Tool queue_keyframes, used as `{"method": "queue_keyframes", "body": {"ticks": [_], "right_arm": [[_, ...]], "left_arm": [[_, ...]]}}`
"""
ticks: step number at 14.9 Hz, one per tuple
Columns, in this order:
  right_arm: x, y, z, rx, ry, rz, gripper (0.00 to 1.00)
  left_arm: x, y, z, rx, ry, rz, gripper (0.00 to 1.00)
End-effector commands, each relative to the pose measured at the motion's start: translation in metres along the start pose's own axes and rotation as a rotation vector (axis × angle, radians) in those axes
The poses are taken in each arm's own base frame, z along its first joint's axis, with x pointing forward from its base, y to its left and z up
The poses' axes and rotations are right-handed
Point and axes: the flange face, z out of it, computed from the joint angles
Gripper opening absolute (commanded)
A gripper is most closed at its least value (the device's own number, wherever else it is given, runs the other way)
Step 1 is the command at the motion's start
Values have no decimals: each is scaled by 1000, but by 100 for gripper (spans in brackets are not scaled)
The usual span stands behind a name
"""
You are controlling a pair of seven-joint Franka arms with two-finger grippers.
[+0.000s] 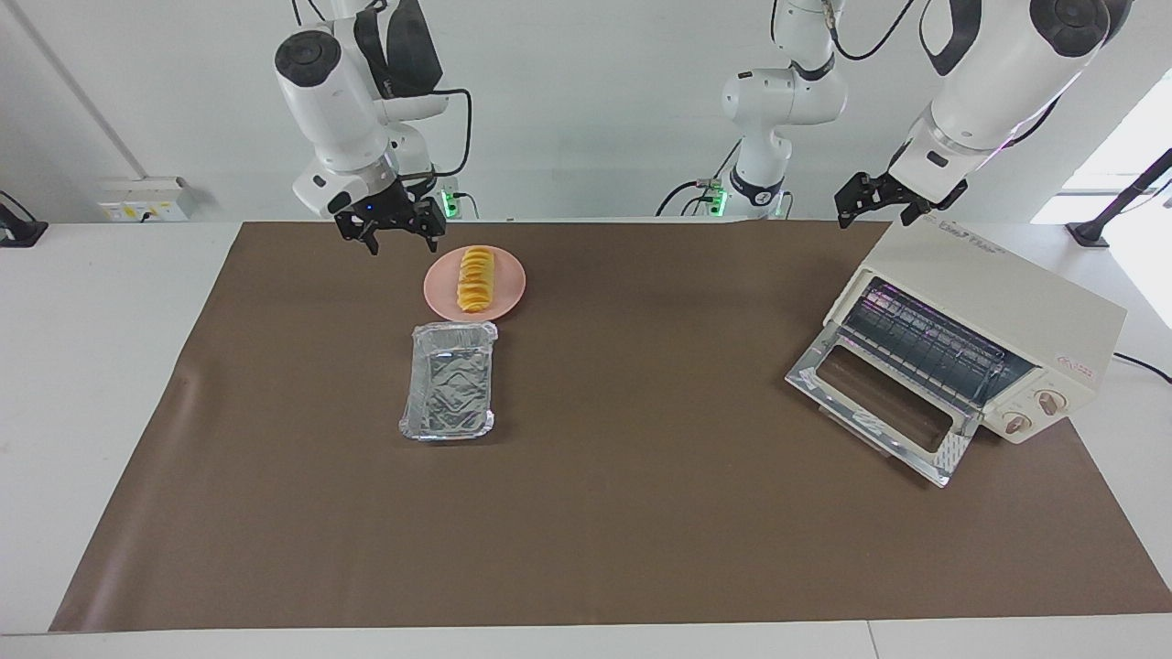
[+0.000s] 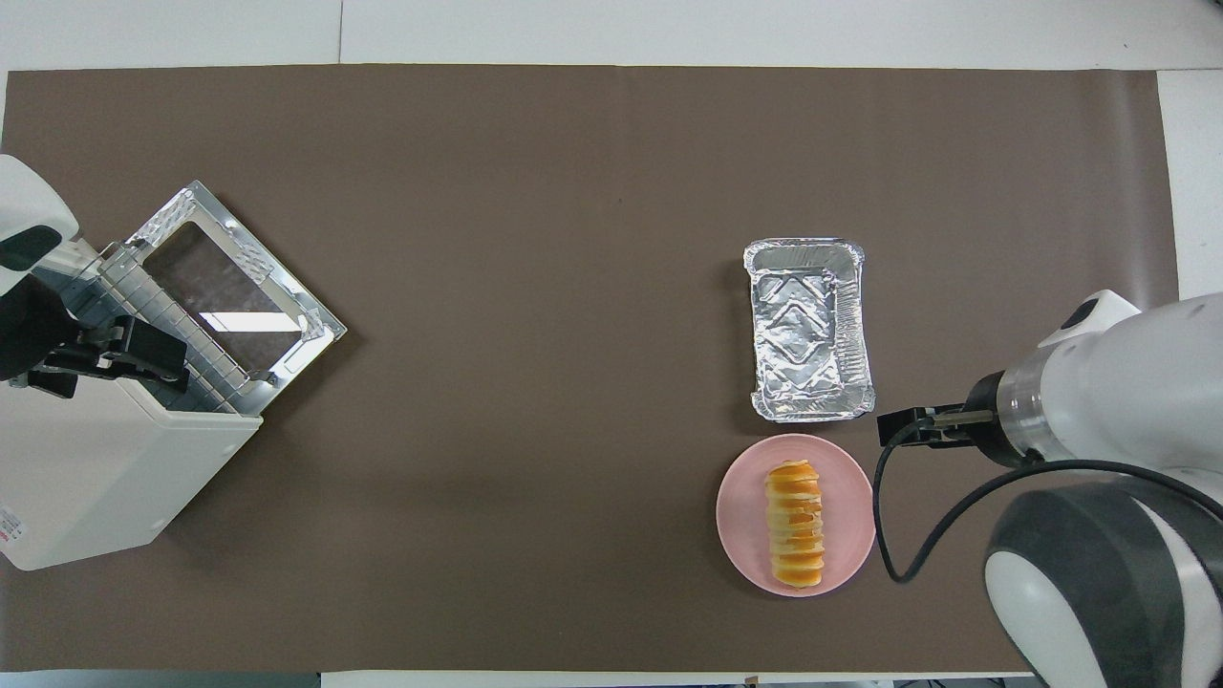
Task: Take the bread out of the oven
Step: 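Open the right gripper and withdraw it from the plate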
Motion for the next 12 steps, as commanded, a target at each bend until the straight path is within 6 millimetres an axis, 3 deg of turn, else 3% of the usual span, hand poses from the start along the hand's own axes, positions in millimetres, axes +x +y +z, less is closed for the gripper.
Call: {"method": "queue_keyframes", "body": {"ticks": [1,4,12], "right_arm": [[23,36,-55,-7,1,27,100],[42,52,-80,3,10,13,100],[57,76,-76,4,-31,-1,100]], "left_arm": [[-5,-2,1,-7,16,4,100],[-5,-1,1,-7,16,6,100],[-5,-2,1,-7,16,4,100]]}}
